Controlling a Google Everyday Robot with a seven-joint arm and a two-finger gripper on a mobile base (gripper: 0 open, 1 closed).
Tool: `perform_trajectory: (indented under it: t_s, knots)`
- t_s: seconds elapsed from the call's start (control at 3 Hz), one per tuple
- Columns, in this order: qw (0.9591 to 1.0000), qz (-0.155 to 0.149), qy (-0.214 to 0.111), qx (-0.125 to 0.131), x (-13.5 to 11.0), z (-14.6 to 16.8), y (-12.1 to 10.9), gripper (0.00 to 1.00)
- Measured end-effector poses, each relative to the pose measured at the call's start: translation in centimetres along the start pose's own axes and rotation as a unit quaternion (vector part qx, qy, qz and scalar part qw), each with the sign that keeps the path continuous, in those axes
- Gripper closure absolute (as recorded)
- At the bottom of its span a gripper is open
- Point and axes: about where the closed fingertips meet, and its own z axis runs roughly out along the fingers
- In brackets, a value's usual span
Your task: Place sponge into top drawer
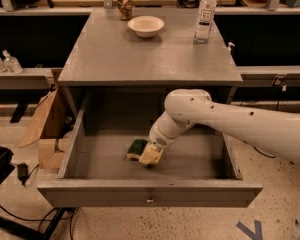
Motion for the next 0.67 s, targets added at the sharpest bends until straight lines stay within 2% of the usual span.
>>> perform_trajectory:
  t_s: [0.33, 0.67]
  knots:
    - [1.0, 0.0, 0.001, -0.001, 0.02, 0.14, 0.08, 0.01]
    - [1.0, 0.0, 0.001, -0.002, 0.02, 0.18, 0.1, 0.0]
